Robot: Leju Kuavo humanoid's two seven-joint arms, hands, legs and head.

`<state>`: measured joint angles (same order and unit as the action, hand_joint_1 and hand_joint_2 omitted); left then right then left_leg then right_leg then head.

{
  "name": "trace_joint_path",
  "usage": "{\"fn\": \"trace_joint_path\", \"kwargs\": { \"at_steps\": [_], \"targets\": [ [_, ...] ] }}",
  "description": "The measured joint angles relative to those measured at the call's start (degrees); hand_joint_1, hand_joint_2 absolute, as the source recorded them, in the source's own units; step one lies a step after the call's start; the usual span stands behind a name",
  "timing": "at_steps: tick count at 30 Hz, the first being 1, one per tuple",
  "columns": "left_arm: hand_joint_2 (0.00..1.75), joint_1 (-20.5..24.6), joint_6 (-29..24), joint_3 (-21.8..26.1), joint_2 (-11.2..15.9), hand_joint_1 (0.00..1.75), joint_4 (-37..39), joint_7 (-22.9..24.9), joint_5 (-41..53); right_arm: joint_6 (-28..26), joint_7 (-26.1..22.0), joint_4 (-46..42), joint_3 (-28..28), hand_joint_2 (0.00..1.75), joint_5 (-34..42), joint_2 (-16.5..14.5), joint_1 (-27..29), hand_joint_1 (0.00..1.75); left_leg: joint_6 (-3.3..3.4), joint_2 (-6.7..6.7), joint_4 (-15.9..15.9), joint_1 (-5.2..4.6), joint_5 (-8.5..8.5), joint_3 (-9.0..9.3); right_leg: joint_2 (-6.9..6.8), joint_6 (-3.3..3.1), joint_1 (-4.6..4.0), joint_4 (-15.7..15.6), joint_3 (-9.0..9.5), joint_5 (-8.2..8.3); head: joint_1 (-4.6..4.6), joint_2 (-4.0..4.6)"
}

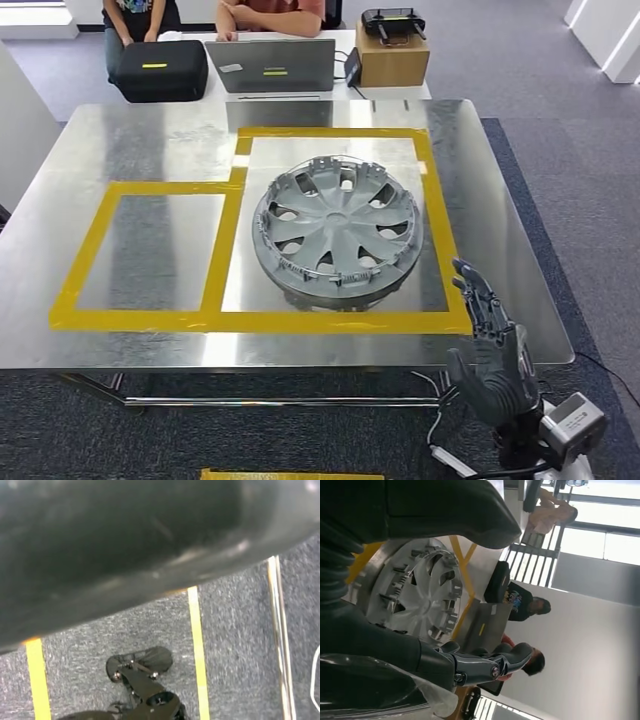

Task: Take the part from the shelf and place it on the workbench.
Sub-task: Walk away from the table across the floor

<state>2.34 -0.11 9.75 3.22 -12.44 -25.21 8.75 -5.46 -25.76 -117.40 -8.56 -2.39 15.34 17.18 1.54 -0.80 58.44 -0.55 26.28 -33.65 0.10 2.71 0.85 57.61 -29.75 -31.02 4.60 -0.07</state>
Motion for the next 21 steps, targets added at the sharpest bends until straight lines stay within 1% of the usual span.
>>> {"fn": "trace_joint_path", "kwargs": {
  "at_steps": [2, 3, 4, 5, 7, 8, 9, 10, 11, 12, 13, 14, 15, 17, 18, 19, 21],
  "targets": [
    [0.00, -0.03, 0.00, 0.01, 0.01, 0.00, 0.00, 0.01, 0.02, 0.06, 0.00, -0.02, 0.00, 0.00, 0.09, 0.00, 0.03, 0.00, -0.68, -0.02, 0.15, 0.05, -0.33, -0.30, 0.16, -1.06, -0.04, 0.11, -0.39, 0.74, -0.02, 0.00],
    [0.00, -0.04, 0.00, 0.02, 0.01, 0.00, 0.00, 0.01, 0.03, 0.15, 0.00, -0.02, -0.01, 0.00, 0.17, 0.00, 0.02, 0.00, -1.01, 0.04, 0.55, 0.12, 0.19, -0.53, 0.23, -1.52, 0.02, 0.09, -0.64, 1.13, -0.05, 0.00],
    [0.00, -0.04, 0.00, 0.02, 0.01, 0.00, 0.00, 0.01, 0.06, 0.26, -0.01, -0.03, 0.00, 0.00, 0.27, 0.00, 0.01, 0.00, -1.31, 0.13, 1.83, 0.21, 1.60, -1.00, 0.33, -1.97, 0.11, 0.01, -1.01, 1.58, -0.10, 0.01],
    [0.00, -0.04, 0.00, 0.02, 0.01, 0.00, 0.00, 0.01, 0.09, 0.39, -0.01, -0.03, 0.00, 0.00, 0.36, 0.00, 0.00, 0.00, -1.61, 0.23, 4.27, 0.31, 3.82, -1.83, 0.43, -2.31, 0.20, -0.05, -1.50, 2.03, -0.18, 0.01],
    [0.00, -0.04, 0.00, 0.02, 0.00, 0.00, 0.00, 0.01, 0.14, 0.54, 0.00, -0.02, 0.01, 0.00, 0.42, 0.00, 0.01, 0.00, -2.05, 0.33, 11.68, 0.47, 8.77, -4.03, 0.67, -2.67, 0.16, -0.01, -2.66, 2.84, -0.37, 0.01],
    [0.00, -0.04, 0.00, 0.02, -0.03, 0.00, 0.00, 0.01, 0.15, 0.57, 0.02, -0.02, 0.01, 0.00, 0.42, 0.00, 0.06, 0.00, -2.13, 0.34, 14.71, 0.51, 10.20, -4.67, 0.79, -2.72, 0.14, 0.00, -3.32, 3.24, -0.43, 0.01],
    [0.00, -0.04, 0.00, 0.02, -0.05, 0.00, 0.00, 0.01, 0.17, 0.58, 0.04, -0.02, 0.02, 0.00, 0.38, 0.00, 0.10, 0.00, -2.12, 0.36, 15.98, 0.53, 10.57, -4.54, 0.92, -2.71, 0.13, 0.02, -3.88, 3.65, -0.46, 0.01],
    [0.00, -0.04, 0.01, 0.02, -0.08, 0.00, 0.00, 0.01, 0.20, 0.58, 0.05, -0.02, 0.02, 0.00, 0.28, 0.00, 0.15, 0.00, -2.00, 0.38, 14.80, 0.54, 9.84, -3.26, 1.07, -2.62, 0.12, 0.03, -4.36, 4.04, -0.48, 0.01],
    [0.00, -0.04, 0.01, 0.02, -0.09, 0.00, 0.00, 0.01, 0.23, 0.55, 0.08, -0.02, 0.02, 0.00, 0.09, 0.00, 0.19, 0.00, -1.80, 0.44, 11.53, 0.55, 8.42, -0.98, 1.20, -2.47, 0.12, 0.03, -4.75, 4.42, -0.49, 0.00],
    [0.00, -0.01, 0.01, 0.02, -0.07, 0.00, 0.00, 0.01, 0.27, 0.46, 0.09, -0.02, 0.02, 0.00, -0.22, 0.00, 0.20, 0.00, -1.51, 0.64, 7.04, 0.54, 6.93, 1.86, 1.30, -2.28, 0.12, 0.03, -5.01, 4.78, -0.50, 0.00],
    [0.00, 0.05, 0.01, 0.02, -0.05, 0.00, 0.00, 0.01, 0.30, 0.34, 0.10, -0.02, 0.02, 0.00, -0.57, 0.00, 0.20, 0.00, -1.24, 0.85, 2.67, 0.49, 5.89, 4.35, 1.37, -2.04, 0.01, 0.10, -5.28, 5.09, -0.50, 0.01],
    [0.00, 0.12, 0.01, 0.02, -0.05, 0.00, 0.00, 0.01, 0.32, 0.21, 0.12, -0.02, 0.03, 0.00, -0.89, 0.00, 0.19, 0.00, -1.01, 1.04, -0.31, 0.41, 5.33, 5.95, 1.40, -1.74, -0.07, 0.10, -5.49, 5.39, -0.46, 0.01],
    [0.00, 0.15, 0.02, 0.02, -0.05, 0.00, 0.00, 0.01, 0.33, 0.09, 0.15, -0.02, 0.04, 0.00, -1.18, 0.00, 0.20, 0.00, -0.79, 1.20, -1.87, 0.30, 5.20, 6.65, 1.42, -1.39, -0.10, 0.07, -5.62, 5.68, -0.47, 0.01],
    [0.00, 0.06, 0.02, 0.03, -0.07, 0.00, 0.00, 0.01, 0.34, -0.01, 0.21, -0.03, 0.05, 0.00, -1.51, -0.01, 0.26, 0.00, -0.33, 1.17, -2.26, 0.05, 4.79, 6.45, 1.51, -0.60, 0.00, -0.41, -5.66, 6.40, -0.45, 0.00],
    [0.00, 0.04, 0.02, 0.04, -0.08, 0.00, 0.00, 0.01, 0.34, -0.04, 0.27, -0.04, 0.07, 0.00, -1.63, -0.01, 0.33, 0.00, -0.43, 1.13, -2.52, 0.05, 4.53, 6.36, 1.52, -0.70, 0.04, -0.80, -5.63, 6.31, -0.47, 0.01],
    [0.00, 0.04, 0.02, 0.04, -0.10, 0.00, 0.00, 0.00, 0.34, -0.09, 0.31, -0.06, 0.09, 0.00, -1.71, -0.02, 0.33, 0.00, -0.52, 1.10, -2.81, 0.12, 4.14, 6.21, 1.54, -1.24, -0.01, -1.11, -5.68, 6.00, -0.41, 0.01],
    [0.00, 0.06, 0.02, 0.05, -0.16, 0.00, 0.00, 0.00, 0.35, -0.25, 0.44, -0.08, 0.14, 0.00, -1.80, -0.02, 0.40, 0.00, -0.66, 1.05, -3.22, 0.28, 3.64, 5.89, 1.53, -2.72, -0.16, -1.57, -6.02, 5.24, -0.31, 0.01]
  ]
}}
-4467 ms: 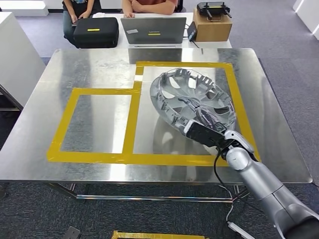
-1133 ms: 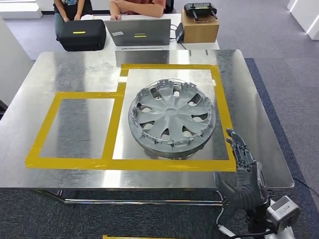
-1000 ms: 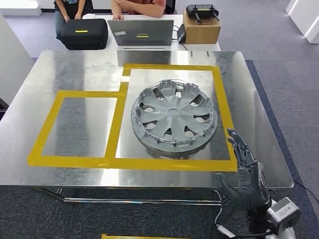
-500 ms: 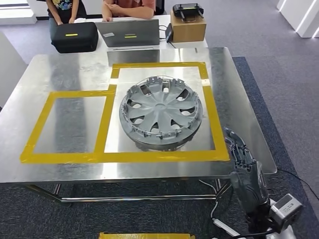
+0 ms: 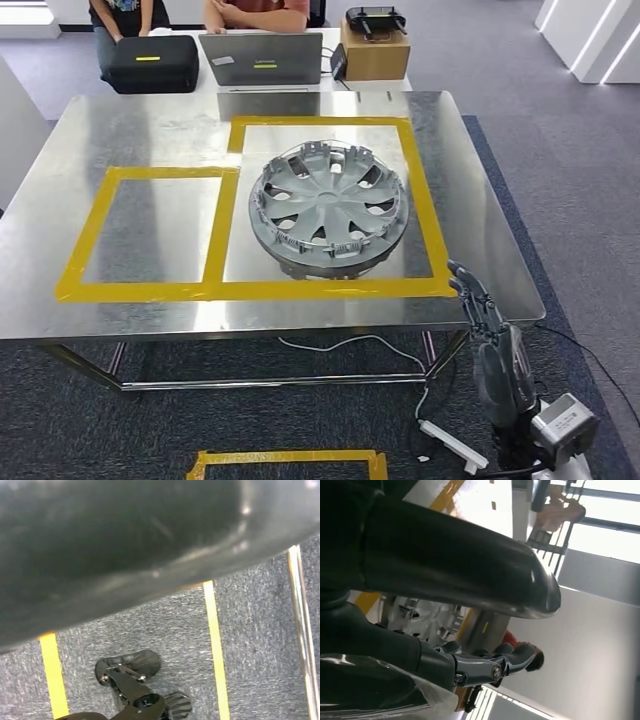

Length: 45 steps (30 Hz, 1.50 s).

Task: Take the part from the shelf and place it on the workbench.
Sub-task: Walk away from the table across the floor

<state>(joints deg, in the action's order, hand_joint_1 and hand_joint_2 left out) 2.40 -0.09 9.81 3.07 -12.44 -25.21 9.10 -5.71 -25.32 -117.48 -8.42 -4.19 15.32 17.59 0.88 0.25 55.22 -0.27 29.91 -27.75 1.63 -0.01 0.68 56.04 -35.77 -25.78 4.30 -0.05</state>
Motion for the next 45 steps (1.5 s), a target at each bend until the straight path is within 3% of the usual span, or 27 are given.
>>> {"fn": "trace_joint_path", "kwargs": {
  "at_steps": [2, 4, 7, 11, 13, 15, 16, 18, 19, 20, 21, 23, 25, 26, 28, 29, 31, 33, 34, 35, 36, 37, 39, 40, 43, 44, 45],
  "targets": [
    [0.00, -0.08, 0.00, 0.01, -0.05, 0.00, 0.00, 0.01, 0.03, -0.14, 0.06, -0.01, 0.04, 0.00, -0.04, 0.00, 0.15, 0.00, 0.51, -0.03, 0.02, -0.13, -0.30, -0.14, 0.02, -0.70, -0.01, -0.31, -0.20, 1.02, 0.10, -0.01],
    [0.00, -0.10, 0.00, 0.01, -0.09, 0.00, 0.00, 0.01, 0.05, -0.20, 0.07, -0.01, 0.07, 0.00, -0.08, 0.00, 0.27, 0.00, 0.80, -0.06, 0.09, -0.33, -0.50, -0.24, 0.03, -0.52, 0.13, -0.63, 0.02, 2.78, 0.15, -0.01],
    [0.00, -0.11, 0.00, 0.02, -0.09, 0.00, 0.00, 0.01, 0.05, -0.23, 0.11, -0.01, 0.09, 0.00, -0.14, 0.00, 0.35, 0.00, 1.06, -0.06, 0.26, -0.54, -0.63, -0.52, 0.01, 0.75, 0.39, -0.82, 0.14, 3.60, 0.14, -0.01],
    [0.00, -0.10, 0.00, 0.04, -0.05, 0.00, 0.00, 0.01, 0.10, 0.06, 0.36, -0.01, 0.09, 0.00, 0.52, 0.00, 0.39, 0.00, 1.26, -0.08, 0.46, -0.77, -0.53, -0.61, 0.02, 1.83, 0.63, -1.05, 0.17, 3.61, 0.11, -0.01],
    [0.00, -0.05, 0.00, 0.07, -0.04, 0.00, 0.00, 0.01, 0.18, 0.48, 0.63, -0.04, 0.13, 0.00, 1.32, 0.00, 0.42, 0.00, 1.88, -0.30, -0.07, -0.69, -1.03, -0.39, 0.12, 2.86, 0.75, -1.61, 0.26, 3.91, 0.08, -0.01],
    [0.00, 0.06, 0.00, 0.08, -0.05, 0.00, 0.00, 0.01, 0.27, 0.72, 0.66, -0.09, 0.25, 0.00, 1.69, 0.01, 0.43, 0.00, 2.69, -0.98, -1.51, -0.31, -2.10, 0.01, -0.21, 3.40, 0.60, -0.46, -0.66, 2.54, 0.17, -0.01],
    [0.00, 0.08, 0.00, 0.08, -0.07, 0.00, 0.00, 0.01, 0.31, 0.80, 0.67, -0.10, 0.33, 0.00, 1.81, 0.01, 0.43, 0.00, 2.92, -1.44, -2.10, -0.13, -2.53, 0.09, -0.50, 3.28, 0.52, 2.07, -1.89, 0.77, 0.27, -0.01],
    [0.00, 0.00, 0.02, 0.10, -0.11, 0.00, 0.00, 0.01, 0.35, 0.97, 0.75, -0.06, 0.43, 0.00, 1.96, 0.02, 0.47, 0.00, 3.04, -2.32, -2.24, -0.17, -2.67, -0.16, -0.90, 3.07, 0.54, 9.99, -5.20, -3.31, 0.40, -0.01],
    [0.00, -0.05, 0.03, 0.11, -0.13, 0.00, 0.00, 0.01, 0.39, 1.05, 0.80, -0.02, 0.47, 0.00, 2.01, 0.01, 0.52, 0.00, 2.94, -2.83, -2.15, -0.17, -2.61, -0.29, -1.02, 3.11, 0.61, 13.45, -6.52, -4.62, 0.44, -0.01],
    [0.00, -0.08, 0.04, 0.13, -0.17, 0.00, 0.00, 0.01, 0.43, 1.13, 0.83, 0.01, 0.51, 0.00, 2.03, 0.01, 0.55, 0.00, 2.76, -3.35, -2.01, -0.12, -2.49, -0.38, -1.16, 3.21, 0.71, 14.97, -6.86, -4.94, 0.43, -0.01],
    [0.00, -0.08, 0.04, 0.15, -0.23, 0.00, 0.00, 0.01, 0.46, 1.19, 0.84, 0.03, 0.56, 0.00, 2.03, 0.01, 0.56, 0.00, 2.46, -3.87, -1.79, 0.00, -2.31, -0.44, -1.44, 3.35, 0.85, 14.13, -5.97, -4.27, 0.43, -0.01],
    [0.00, -0.06, 0.04, 0.21, -0.31, 0.00, 0.00, 0.01, 0.47, 1.23, 0.84, 0.04, 0.68, 0.00, 2.03, 0.00, 0.49, 0.00, 1.45, -4.86, -0.86, 0.28, -1.62, -0.53, -3.34, 3.82, 1.04, 6.90, -1.27, -1.82, 0.45, -0.01],
    [0.00, -0.04, 0.03, 0.33, -0.10, 0.00, 0.00, 0.03, 0.48, 1.25, 0.86, 0.05, 0.74, 0.00, 2.03, 0.00, 0.39, 0.00, 0.34, -5.63, 0.45, 0.22, -0.69, -0.67, -5.01, 3.58, 0.96, 1.44, 2.29, -1.00, 0.58, -0.02],
    [0.00, -0.01, 0.03, 0.38, -0.02, 0.00, 0.00, 0.04, 0.48, 1.26, 0.87, 0.06, 0.75, 0.00, 2.04, 0.00, 0.38, 0.00, -0.04, -5.99, 0.87, 0.10, -0.39, -0.69, -5.19, 3.24, 0.82, 0.92, 2.71, -1.39, 0.53, -0.02],
    [0.00, 0.08, 0.04, 0.42, -0.03, 0.00, 0.00, 0.05, 0.49, 1.31, 0.89, 0.05, 0.78, 0.00, 2.03, 0.00, 0.44, 0.00, -0.46, -6.78, 1.15, 0.11, -0.08, -0.57, -3.89, 2.28, 0.76, 1.45, 2.44, -1.49, 0.35, -0.02],
    [0.00, 0.15, 0.04, 0.43, -0.07, 0.00, 0.00, 0.05, 0.49, 1.34, 0.88, 0.05, 0.79, 0.00, 2.02, 0.00, 0.46, 0.00, -0.74, -6.37, 1.50, 0.26, 0.39, -0.59, -3.42, 1.91, 0.79, 1.54, 2.29, -1.46, 0.28, -0.02],
    [0.00, 0.23, 0.04, 0.44, -0.07, 0.00, 0.00, 0.05, 0.49, 1.39, 0.87, 0.04, 0.80, 0.00, 1.90, 0.00, 0.41, 0.00, -1.31, -3.84, 4.82, 0.58, 3.07, -1.81, -2.60, 1.17, 0.92, 1.53, 2.05, -1.26, 0.18, -0.02],
    [0.00, 0.13, 0.04, 0.45, -0.07, 0.00, 0.01, 0.07, 0.49, 1.40, 0.86, 0.05, 0.78, 0.00, 1.67, 0.00, 0.35, 0.00, -1.59, -1.29, 12.35, 0.72, 7.27, -4.99, -1.88, 0.72, 0.81, 1.53, 1.78, -1.08, 0.08, -0.02],
    [0.00, 0.01, 0.04, 0.46, -0.08, 0.00, 0.01, 0.08, 0.50, 1.40, 0.86, 0.05, 0.78, 0.00, 1.51, 0.00, 0.35, 0.00, -1.58, -0.91, 15.93, 0.72, 8.71, -6.60, -1.48, 0.58, 0.70, 1.54, 1.65, -1.01, 0.07, -0.01],
    [0.00, -0.10, 0.04, 0.46, -0.09, 0.00, 0.02, 0.10, 0.51, 1.40, 0.87, 0.06, 0.77, 0.00, 1.37, 0.00, 0.38, 0.00, -1.46, -0.78, 17.92, 0.71, 9.08, -7.52, -1.10, 0.49, 0.58, 1.54, 1.55, -0.94, 0.05, -0.01],
    [0.00, -0.18, 0.04, 0.46, -0.11, 0.00, 0.02, 0.12, 0.52, 1.39, 0.88, 0.06, 0.77, 0.00, 1.26, 0.00, 0.40, 0.00, -1.24, -0.73, 17.65, 0.68, 8.23, -7.44, -0.75, 0.45, 0.46, 1.55, 1.49, -0.87, 0.06, -0.01],
    [0.00, -0.21, 0.04, 0.46, -0.12, 0.00, 0.02, 0.14, 0.53, 1.39, 0.89, 0.05, 0.77, 0.00, 1.19, 0.00, 0.40, 0.00, -0.90, -0.66, 15.06, 0.63, 6.35, -6.25, -0.44, 0.44, 0.35, 1.56, 1.48, -0.79, 0.07, -0.01],
    [0.00, -0.13, 0.04, 0.46, -0.07, 0.00, 0.02, 0.14, 0.55, 1.37, 0.89, 0.04, 0.77, 0.00, 1.13, 0.00, 0.39, 0.00, -0.01, -0.18, 6.94, 0.42, 2.34, -2.48, 0.01, 0.60, 0.13, 1.60, 1.45, -0.58, 0.08, -0.01],
    [0.00, -0.07, 0.04, 0.47, -0.02, 0.00, 0.02, 0.14, 0.55, 1.36, 0.89, 0.04, 0.77, 0.00, 1.11, 0.00, 0.40, 0.00, 0.25, 0.06, 3.84, 0.29, 1.21, -1.12, 0.16, 0.79, 0.05, 1.64, 1.35, -0.44, 0.10, -0.02],
    [0.00, -0.04, 0.04, 0.49, 0.04, 0.00, 0.02, 0.15, 0.56, 1.26, 0.92, 0.03, 0.77, 0.00, 1.05, 0.00, 0.48, 0.00, 0.41, 0.25, 1.42, -0.08, 0.52, -0.52, 0.39, 1.72, 0.21, 1.43, 1.07, 0.11, 0.11, -0.02],
    [0.00, -0.05, 0.04, 0.49, 0.02, 0.00, 0.02, 0.15, 0.56, 1.23, 0.93, 0.02, 0.77, 0.00, 1.04, 0.00, 0.50, 0.00, 0.20, 0.23, 1.15, -0.11, 0.23, -0.60, 0.40, 1.36, 0.27, 1.14, 1.08, 0.00, 0.11, -0.01],
    [0.00, -0.05, 0.04, 0.49, -0.03, 0.00, 0.02, 0.15, 0.56, 1.19, 0.95, 0.01, 0.77, 0.00, 1.03, 0.00, 0.49, 0.00, 0.05, 0.22, 0.86, -0.09, -0.07, -0.67, 0.40, 0.56, 0.24, 0.89, 1.06, 0.14, 0.15, -0.01]
  ]
}}
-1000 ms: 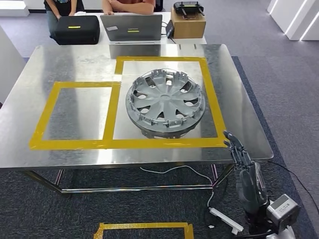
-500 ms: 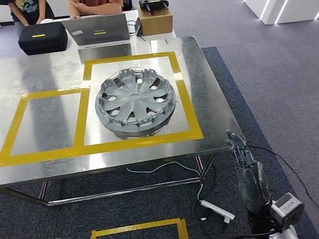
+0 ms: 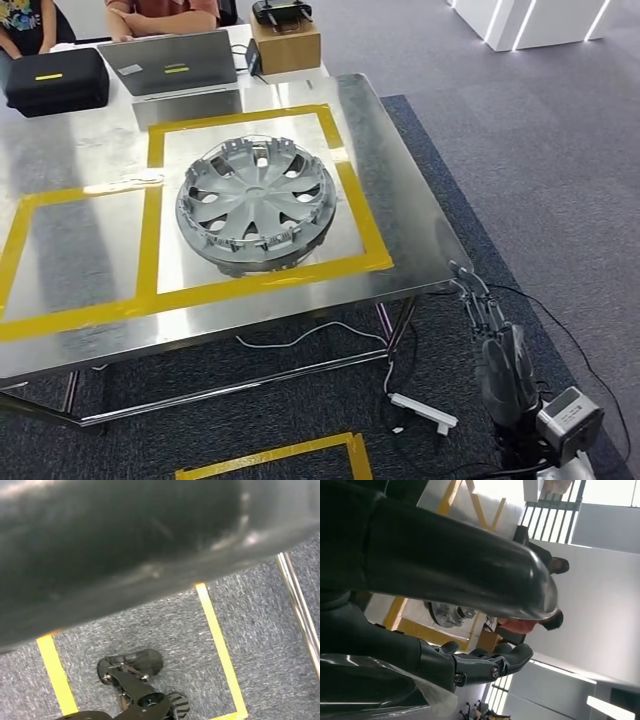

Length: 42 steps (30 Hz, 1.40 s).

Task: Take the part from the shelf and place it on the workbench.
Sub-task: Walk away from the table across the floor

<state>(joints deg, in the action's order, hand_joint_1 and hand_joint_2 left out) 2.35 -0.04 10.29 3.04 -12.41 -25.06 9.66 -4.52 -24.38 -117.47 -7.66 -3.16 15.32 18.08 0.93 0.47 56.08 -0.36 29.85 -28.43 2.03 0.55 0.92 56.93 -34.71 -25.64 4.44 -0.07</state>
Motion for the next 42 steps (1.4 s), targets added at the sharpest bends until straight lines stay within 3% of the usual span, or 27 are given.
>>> {"fn": "trace_joint_path", "kwargs": {
  "at_steps": [2, 3, 8, 12, 23, 28, 30, 33, 34, 35, 36, 39, 40, 42],
  "targets": [
    [0.00, 0.00, 0.00, 0.01, -0.09, 0.00, 0.00, 0.00, 0.01, -0.08, 0.05, 0.00, 0.01, 0.00, -0.02, 0.00, 0.01, 0.00, -0.25, 0.00, -0.35, 0.03, -0.42, -0.17, -0.02, -1.68, -0.10, -0.41, -0.05, 0.28, 0.10, 0.00],
    [0.00, -0.04, 0.00, 0.02, -0.11, 0.00, 0.00, 0.01, 0.01, -0.13, 0.09, 0.01, 0.01, 0.00, -0.05, 0.00, 0.03, 0.00, -0.05, -0.01, -0.34, -0.04, -0.50, -0.25, -0.02, -1.74, -0.10, -0.52, -0.07, 0.79, 0.13, -0.01],
    [0.00, -0.05, 0.00, 0.02, -0.22, 0.00, 0.00, 0.02, 0.02, -0.20, 0.11, 0.01, 0.01, 0.00, -0.18, 0.00, 0.06, 0.00, 0.60, -0.03, -0.25, -0.37, -0.78, -0.53, 0.01, 0.12, 0.24, -1.21, 0.04, 1.65, 0.12, 0.00],
    [0.00, -0.06, 0.00, 0.02, -0.22, 0.00, 0.00, 0.02, 0.02, -0.20, 0.11, 0.01, 0.01, 0.00, -0.18, 0.00, 0.06, 0.00, 0.74, -0.03, -0.12, -0.44, -0.75, -0.70, 0.01, 1.57, 0.39, -1.41, 0.03, 1.72, 0.11, 0.00],
    [0.00, -0.05, 0.00, 0.02, -0.24, 0.00, 0.00, 0.02, 0.05, -0.23, 0.11, 0.01, 0.01, 0.00, -0.20, 0.00, 0.06, 0.00, 0.78, -0.03, -0.06, -0.31, -0.73, -0.86, 0.01, 1.81, 0.30, -1.41, -0.16, 1.68, 0.08, 0.00],
    [0.00, -0.01, 0.00, 0.02, -0.19, 0.00, 0.00, 0.02, 0.13, -0.53, 0.22, -0.02, 0.01, 0.00, -0.45, 0.00, 0.12, 0.00, 1.68, -0.08, 0.04, -0.41, -1.28, -0.93, 0.02, 2.88, 0.59, -1.61, -0.17, 2.23, 0.06, 0.00],
    [0.00, 0.04, 0.00, 0.03, -0.24, 0.00, 0.00, 0.02, 0.18, -0.65, 0.23, -0.05, 0.01, 0.00, -0.58, 0.00, 0.16, 0.00, 2.27, -0.43, -0.80, -0.15, -2.21, -0.93, -0.54, 3.09, 0.54, -0.07, -1.05, 0.39, 0.15, 0.00],
    [0.00, -0.08, 0.00, 0.04, -0.31, 0.00, 0.00, 0.04, 0.28, -0.75, 0.29, -0.05, 0.01, 0.00, -0.72, 0.00, 0.20, 0.00, 2.70, -1.08, -1.15, -0.14, -3.03, -1.82, -1.44, 3.06, 0.44, 10.41, -4.75, -6.93, 0.38, 0.00],
    [0.00, -0.13, 0.00, 0.04, -0.32, 0.00, 0.00, 0.05, 0.34, -0.77, 0.31, -0.04, 0.01, 0.00, -0.73, 0.00, 0.23, 0.00, 2.61, -1.27, -1.08, -0.19, -3.18, -2.21, -1.49, 3.11, 0.45, 13.75, -5.57, -8.53, 0.39, 0.00],
    [0.00, -0.16, 0.00, 0.05, -0.32, 0.00, 0.00, 0.06, 0.40, -0.78, 0.33, -0.03, 0.01, 0.00, -0.74, 0.00, 0.25, 0.00, 2.48, -1.43, -0.97, -0.22, -3.35, -2.58, -1.53, 3.16, 0.45, 15.24, -5.43, -9.05, 0.37, 0.00],
    [0.00, -0.16, 0.00, 0.06, -0.34, 0.00, 0.00, 0.08, 0.44, -0.79, 0.34, -0.02, 0.01, 0.00, -0.77, 0.00, 0.26, 0.00, 2.32, -1.54, -0.81, -0.21, -3.49, -2.93, -1.61, 3.20, 0.47, 14.25, -4.00, -8.45, 0.37, 0.00],
    [0.00, -0.10, -0.01, 0.11, -0.36, 0.00, 0.00, 0.14, 0.51, -0.79, 0.38, -0.01, 0.00, 0.00, -0.84, 0.00, 0.16, 0.00, 1.68, -1.67, 0.05, -0.19, -3.62, -3.73, -2.32, 3.11, 0.49, 2.57, 4.55, -5.20, 0.39, 0.00],
    [0.00, -0.08, -0.01, 0.14, -0.33, 0.00, 0.00, 0.16, 0.53, -0.81, 0.37, -0.01, 0.00, 0.00, -0.85, 0.00, 0.15, 0.00, 1.37, -1.67, 0.38, -0.26, -3.65, -3.92, -2.47, 2.91, 0.43, 0.00, 6.32, -4.85, 0.39, 0.00],
    [0.00, -0.08, -0.03, 0.22, -0.27, 0.00, 0.00, 0.22, 0.54, -0.86, 0.38, -0.01, 0.01, 0.00, -0.86, 0.00, 0.15, 0.00, 0.65, -1.66, 0.82, -0.35, -3.92, -4.24, -2.36, 2.28, 0.20, -1.16, 6.99, -4.90, 0.36, -0.01]
  ]
}}
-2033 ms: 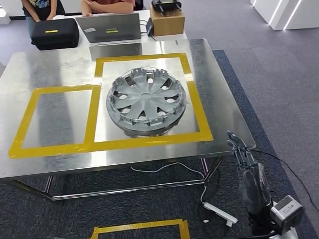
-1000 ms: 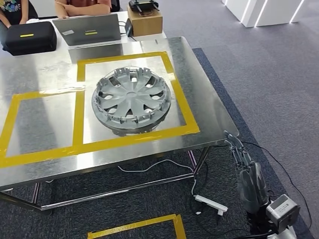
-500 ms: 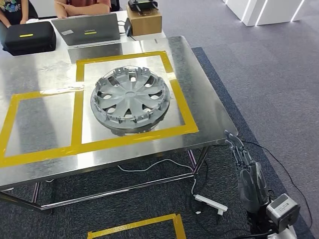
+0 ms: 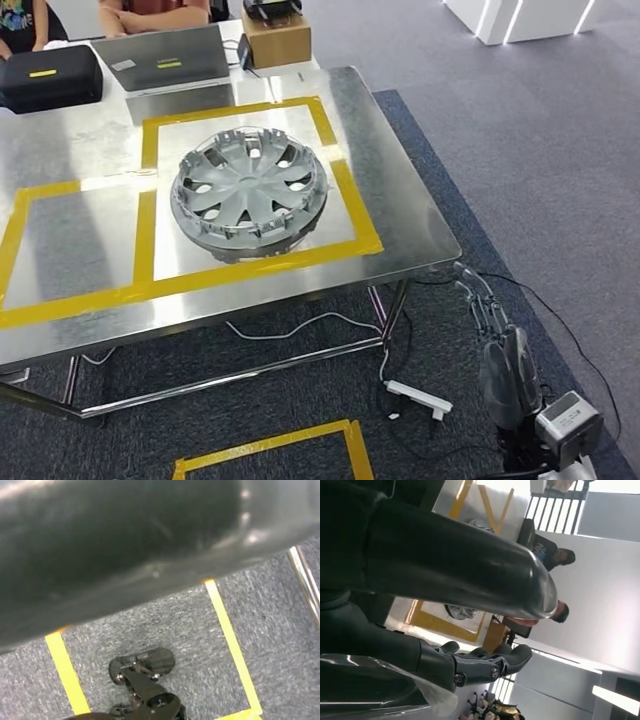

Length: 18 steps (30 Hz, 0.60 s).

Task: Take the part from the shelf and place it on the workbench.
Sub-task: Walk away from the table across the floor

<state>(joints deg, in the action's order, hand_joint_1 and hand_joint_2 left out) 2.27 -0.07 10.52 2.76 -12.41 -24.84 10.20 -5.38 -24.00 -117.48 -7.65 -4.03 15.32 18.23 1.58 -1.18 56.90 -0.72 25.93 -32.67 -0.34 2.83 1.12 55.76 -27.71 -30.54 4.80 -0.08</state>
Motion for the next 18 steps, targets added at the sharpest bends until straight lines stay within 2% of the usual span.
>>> {"fn": "trace_joint_path", "kwargs": {
  "at_steps": [2, 3, 4, 6, 7, 8, 9, 12, 15, 17, 18],
  "targets": [
    [0.00, -0.05, 0.00, 0.08, -0.02, 0.00, 0.00, 0.09, 0.03, -0.02, 0.01, 0.00, -0.01, 0.00, -0.01, 0.00, 0.04, 0.00, -0.68, 0.11, 0.43, 0.09, 0.10, -0.32, 0.11, -0.90, 0.12, -0.09, -0.68, 0.34, -0.06, -0.01],
    [0.00, -0.08, 0.00, 0.10, -0.02, 0.00, 0.00, 0.12, 0.04, -0.02, 0.00, -0.01, -0.02, 0.00, -0.02, 0.00, 0.03, 0.00, -1.07, 0.26, 1.43, 0.17, 1.15, -0.78, 0.10, -1.42, 0.20, -0.14, -0.85, 0.66, -0.15, -0.01],
    [0.00, -0.10, -0.01, 0.14, -0.01, 0.00, 0.00, 0.14, 0.05, -0.02, 0.01, -0.01, -0.02, 0.00, -0.04, 0.00, 0.03, 0.00, -1.44, 0.43, 3.54, 0.28, 2.97, -1.57, 0.09, -1.91, 0.28, -0.22, -1.19, 1.04, -0.27, -0.01],
    [0.00, -0.10, -0.02, 0.18, 0.01, 0.00, 0.00, 0.14, 0.05, -0.01, 0.02, -0.01, -0.03, 0.00, -0.05, 0.00, 0.05, 0.00, -2.11, 0.66, 10.95, 0.57, 7.75, -4.07, 0.10, -2.46, 0.21, -0.16, -1.84, 1.70, -0.48, 0.00],
    [0.00, -0.10, -0.01, 0.19, 0.00, 0.00, 0.00, 0.14, 0.05, 0.00, 0.03, -0.01, -0.04, 0.00, -0.06, 0.00, 0.07, 0.00, -2.31, 0.69, 14.46, 0.68, 9.34, -5.10, 0.12, -2.53, 0.15, -0.10, -2.22, 1.97, -0.50, -0.01],
    [0.00, -0.11, -0.01, 0.19, -0.04, 0.00, 0.00, 0.14, 0.09, 0.02, 0.05, -0.01, -0.04, 0.00, -0.06, 0.00, 0.08, 0.00, -2.41, 0.69, 16.50, 0.77, 9.84, -5.45, 0.15, -2.54, 0.10, 0.00, -2.57, 2.19, -0.50, 0.00],
    [0.00, -0.12, 0.00, 0.19, -0.07, 0.00, 0.00, 0.14, 0.13, 0.04, 0.08, -0.01, -0.04, 0.00, -0.06, 0.00, 0.08, 0.00, -2.41, 0.70, 16.57, 0.83, 9.33, -5.00, 0.19, -2.51, 0.06, 0.11, -2.86, 2.35, -0.51, 0.01],
    [0.00, -0.12, 0.01, 0.19, -0.10, 0.00, 0.00, 0.14, 0.20, 0.09, 0.15, -0.01, -0.04, 0.00, -0.06, 0.00, 0.06, 0.00, -2.31, 0.72, 14.01, 0.87, 7.35, -3.18, 0.26, -2.44, 0.02, 0.30, -3.23, 2.53, -0.51, 0.01],
    [0.00, -0.12, 0.01, 0.19, -0.10, 0.00, 0.00, 0.14, 0.21, 0.09, 0.16, -0.01, -0.04, 0.00, -0.06, 0.00, 0.06, 0.00, -2.29, 0.72, 13.74, 0.87, 7.20, -3.02, 0.26, -2.43, 0.02, 0.31, -3.24, 2.53, -0.51, 0.01],
    [0.00, -0.12, 0.01, 0.19, -0.09, 0.00, 0.00, 0.14, 0.22, 0.11, 0.17, -0.01, -0.04, 0.00, -0.06, 0.00, 0.07, 0.00, -2.14, 0.74, 11.10, 0.87, 6.01, -1.54, 0.29, -2.38, 0.00, 0.39, -3.32, 2.57, -0.53, 0.00],
    [0.00, -0.09, 0.01, 0.20, -0.04, 0.00, 0.00, 0.14, 0.22, 0.12, 0.18, -0.01, -0.04, 0.00, -0.06, 0.00, 0.06, 0.00, -1.82, 0.96, 7.49, 0.80, 5.10, 0.50, 0.34, -2.20, -0.09, 0.48, -3.46, 2.70, -0.51, 0.00]
  ]
}}
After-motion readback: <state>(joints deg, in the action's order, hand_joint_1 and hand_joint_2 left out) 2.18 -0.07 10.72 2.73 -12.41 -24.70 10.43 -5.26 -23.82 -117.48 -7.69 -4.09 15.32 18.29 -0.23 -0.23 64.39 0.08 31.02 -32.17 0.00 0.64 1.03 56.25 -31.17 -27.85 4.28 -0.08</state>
